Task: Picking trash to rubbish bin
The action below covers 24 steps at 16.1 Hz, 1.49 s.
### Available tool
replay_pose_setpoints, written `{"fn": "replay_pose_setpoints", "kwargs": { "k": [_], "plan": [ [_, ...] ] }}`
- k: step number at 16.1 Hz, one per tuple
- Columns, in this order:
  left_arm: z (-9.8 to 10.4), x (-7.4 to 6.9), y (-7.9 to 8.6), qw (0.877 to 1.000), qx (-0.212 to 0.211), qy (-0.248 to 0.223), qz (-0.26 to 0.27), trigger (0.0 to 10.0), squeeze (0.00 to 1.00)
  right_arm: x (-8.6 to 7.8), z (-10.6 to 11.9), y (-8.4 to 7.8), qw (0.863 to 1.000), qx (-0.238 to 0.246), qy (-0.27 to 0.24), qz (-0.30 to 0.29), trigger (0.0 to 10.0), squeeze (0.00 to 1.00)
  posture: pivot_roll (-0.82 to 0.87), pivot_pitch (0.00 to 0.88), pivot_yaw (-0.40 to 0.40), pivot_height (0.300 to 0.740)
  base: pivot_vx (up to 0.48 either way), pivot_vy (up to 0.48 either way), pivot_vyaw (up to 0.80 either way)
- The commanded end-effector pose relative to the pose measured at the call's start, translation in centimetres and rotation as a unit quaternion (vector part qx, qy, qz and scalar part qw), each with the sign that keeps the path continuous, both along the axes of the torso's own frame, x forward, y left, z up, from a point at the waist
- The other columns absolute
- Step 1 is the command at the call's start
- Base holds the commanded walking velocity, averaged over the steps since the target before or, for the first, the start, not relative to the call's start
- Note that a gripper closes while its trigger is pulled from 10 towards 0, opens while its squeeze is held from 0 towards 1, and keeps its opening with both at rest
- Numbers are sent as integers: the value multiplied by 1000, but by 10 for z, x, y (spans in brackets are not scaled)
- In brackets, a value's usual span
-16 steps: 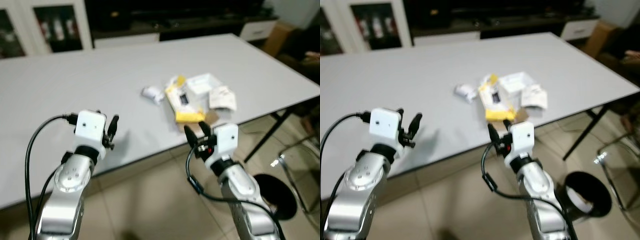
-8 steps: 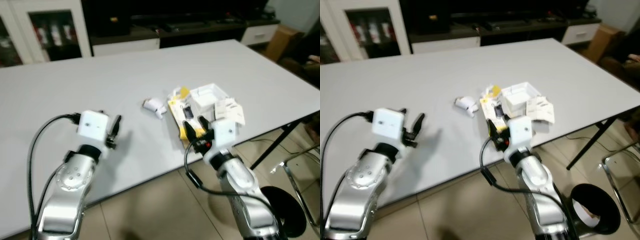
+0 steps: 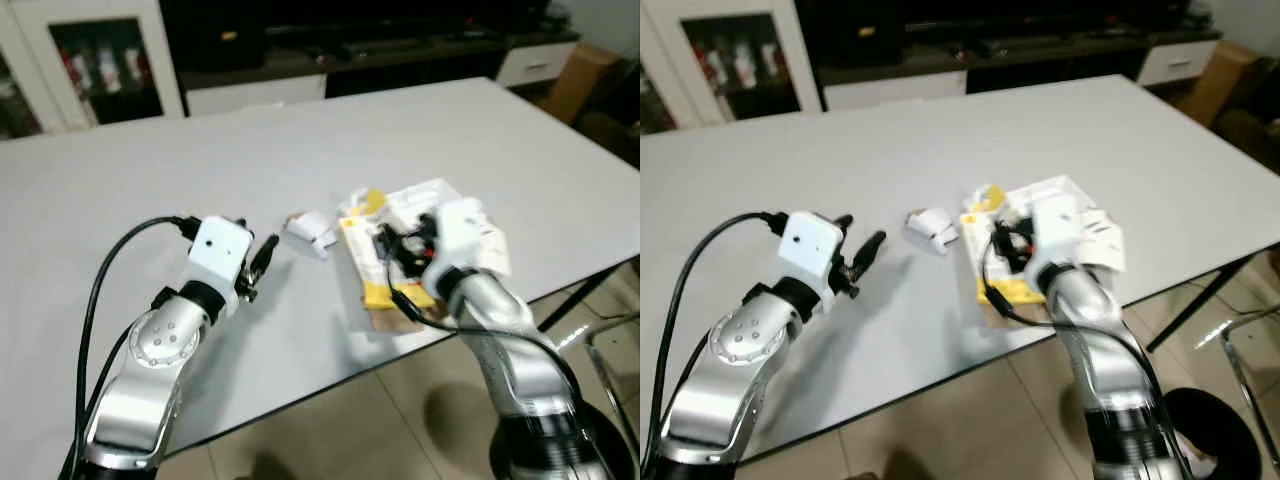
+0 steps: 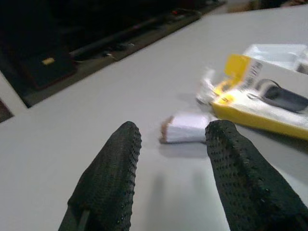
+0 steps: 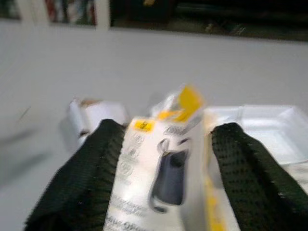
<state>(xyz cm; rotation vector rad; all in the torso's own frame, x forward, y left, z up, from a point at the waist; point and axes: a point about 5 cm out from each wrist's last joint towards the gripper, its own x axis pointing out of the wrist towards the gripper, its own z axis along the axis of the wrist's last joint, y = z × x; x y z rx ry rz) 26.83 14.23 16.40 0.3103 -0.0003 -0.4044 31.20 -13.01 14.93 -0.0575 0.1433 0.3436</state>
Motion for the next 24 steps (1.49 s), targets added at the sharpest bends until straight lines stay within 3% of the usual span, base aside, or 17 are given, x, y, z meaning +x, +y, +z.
{"fn": "replay_pose_setpoints", "kwargs": {
  "k": [1, 4, 7, 9, 10, 11, 12, 19, 20, 21, 22, 24],
  "plan": [
    [7, 0, -15, 999, -2, -6, -51, 10000, 0, 8, -4, -14, 999, -17, 36, -20, 10000, 1000, -27, 37, -40, 740, 0, 0, 0],
    [16, 3, -22, 996, -5, -9, -89, 10000, 0, 27, 5, -17, 997, -37, 52, -38, 10000, 1000, -30, 38, -40, 740, 0, 0, 0],
    [20, 4, -25, 995, -11, -8, -102, 10000, 0, 34, 8, -18, 996, -41, 68, -40, 10000, 1000, -31, 35, -44, 740, 0, 0, 0],
    [21, 1, -31, 990, -31, 9, -139, 10000, 0, 42, 3, -21, 992, -31, 112, -43, 10000, 1000, -32, 34, -48, 740, 0, 0, 0],
    [21, 0, -33, 987, -30, 14, -157, 10000, 0, 46, -2, -22, 989, -37, 136, -49, 10000, 859, -33, 32, -49, 740, 0, 0, 0],
    [22, 1, -34, 987, -34, 14, -159, 10000, 0, 47, -4, -23, 987, -39, 145, -48, 10000, 59, -33, 32, -49, 740, 0, 0, 0],
    [24, 1, -35, 986, -36, 13, -160, 10000, 0, 49, -7, -22, 986, -40, 155, -44, 10000, 0, -33, 32, -49, 740, 0, 0, 0],
    [25, 0, -35, 985, -25, 19, -171, 10000, 0, 58, -35, -30, 970, -61, 228, -52, 10000, 0, -21, 39, -50, 740, 0, 0, 0],
    [25, 0, -35, 985, -20, 19, -173, 10000, 0, 59, -37, -30, 970, -50, 233, -54, 4588, 0, -18, 41, -47, 740, 0, 0, 0],
    [25, 0, -34, 985, -20, 19, -173, 10000, 0, 60, -37, -30, 970, -42, 234, -57, 863, 0, -18, 43, -44, 740, 0, 0, 0],
    [25, 0, -34, 984, -19, 19, -174, 10000, 0, 61, -38, -30, 969, -37, 236, -57, 0, 0, -17, 45, -44, 740, 0, 0, 0],
    [25, -1, -35, 984, -18, 20, -177, 10000, 0, 61, -40, -30, 969, -36, 236, -56, 0, 0, -15, 45, -47, 740, 0, 0, 0]
  ]
}}
